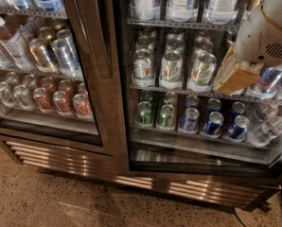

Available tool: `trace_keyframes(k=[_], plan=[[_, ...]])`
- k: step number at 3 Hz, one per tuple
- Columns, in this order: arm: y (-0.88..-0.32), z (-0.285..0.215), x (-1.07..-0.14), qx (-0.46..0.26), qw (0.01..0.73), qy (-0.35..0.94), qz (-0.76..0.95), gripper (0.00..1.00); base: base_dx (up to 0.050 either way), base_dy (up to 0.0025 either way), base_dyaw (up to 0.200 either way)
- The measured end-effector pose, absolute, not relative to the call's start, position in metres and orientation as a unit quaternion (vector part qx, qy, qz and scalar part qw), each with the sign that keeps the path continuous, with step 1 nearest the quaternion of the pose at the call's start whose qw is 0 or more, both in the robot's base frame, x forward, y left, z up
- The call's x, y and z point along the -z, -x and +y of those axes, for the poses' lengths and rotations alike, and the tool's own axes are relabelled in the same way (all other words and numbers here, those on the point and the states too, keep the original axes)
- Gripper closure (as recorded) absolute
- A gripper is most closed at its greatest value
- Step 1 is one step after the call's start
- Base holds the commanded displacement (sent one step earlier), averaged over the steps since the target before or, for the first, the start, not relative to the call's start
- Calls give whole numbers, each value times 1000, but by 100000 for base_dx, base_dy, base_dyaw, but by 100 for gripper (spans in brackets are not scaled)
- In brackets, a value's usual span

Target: Close right fridge door

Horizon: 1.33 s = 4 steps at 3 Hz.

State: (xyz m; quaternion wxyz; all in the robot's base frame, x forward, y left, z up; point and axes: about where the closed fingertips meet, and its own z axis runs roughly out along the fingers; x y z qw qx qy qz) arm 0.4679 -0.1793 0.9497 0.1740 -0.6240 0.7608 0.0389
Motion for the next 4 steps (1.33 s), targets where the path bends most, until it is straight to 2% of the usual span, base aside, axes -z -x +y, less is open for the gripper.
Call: trace_keyframes(k=[1,4], plan=[[-468,-179,-950,-39,174,624,761,100,4997,0,-33],[-468,-179,-950,-39,174,624,761,100,-5001,0,-1]])
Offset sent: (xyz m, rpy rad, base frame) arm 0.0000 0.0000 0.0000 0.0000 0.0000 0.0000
